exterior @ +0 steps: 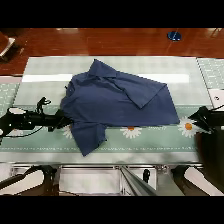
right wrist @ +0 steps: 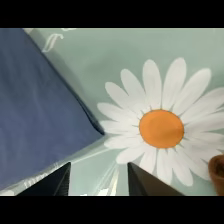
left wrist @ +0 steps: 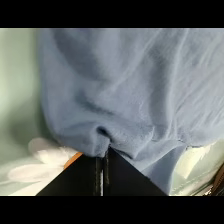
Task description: Fold the shirts.
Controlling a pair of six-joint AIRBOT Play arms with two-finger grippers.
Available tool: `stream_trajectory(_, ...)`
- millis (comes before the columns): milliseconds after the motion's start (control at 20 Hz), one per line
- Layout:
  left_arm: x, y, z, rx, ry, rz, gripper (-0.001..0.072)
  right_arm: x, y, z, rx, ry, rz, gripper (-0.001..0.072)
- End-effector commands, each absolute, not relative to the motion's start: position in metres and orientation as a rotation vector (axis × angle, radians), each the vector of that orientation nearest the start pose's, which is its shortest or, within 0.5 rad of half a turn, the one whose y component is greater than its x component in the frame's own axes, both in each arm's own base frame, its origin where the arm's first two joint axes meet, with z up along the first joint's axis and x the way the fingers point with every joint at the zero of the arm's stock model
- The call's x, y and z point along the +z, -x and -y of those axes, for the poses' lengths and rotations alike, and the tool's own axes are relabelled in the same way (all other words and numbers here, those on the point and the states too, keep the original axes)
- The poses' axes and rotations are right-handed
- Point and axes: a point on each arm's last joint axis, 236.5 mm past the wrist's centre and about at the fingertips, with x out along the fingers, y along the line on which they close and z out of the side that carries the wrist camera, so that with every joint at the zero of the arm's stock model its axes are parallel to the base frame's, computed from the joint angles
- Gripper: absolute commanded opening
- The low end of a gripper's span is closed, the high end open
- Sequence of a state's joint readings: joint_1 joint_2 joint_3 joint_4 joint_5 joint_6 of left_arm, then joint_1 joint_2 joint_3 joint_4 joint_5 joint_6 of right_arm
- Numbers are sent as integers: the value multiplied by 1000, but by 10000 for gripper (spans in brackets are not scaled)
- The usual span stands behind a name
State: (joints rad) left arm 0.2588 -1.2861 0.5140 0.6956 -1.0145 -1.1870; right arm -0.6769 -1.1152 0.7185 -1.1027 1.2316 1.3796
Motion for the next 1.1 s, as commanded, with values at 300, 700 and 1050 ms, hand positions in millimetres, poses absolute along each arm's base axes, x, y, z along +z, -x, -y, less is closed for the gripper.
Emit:
stream_trajectory(300, -114, -266, 91, -244, 870, -1449, 18, -100, -247, 32, -30, -927, -1525, 410)
stream_trajectory(700, -114, -266, 91, -244, 869, -1449, 18, -108, -302, 26, -45, -893, -1410, 391)
stream_trajectory(1050, -88, -290, 92, -291, 866, -1379, 18, -61, -345, -21, 189, -694, -1377, 20)
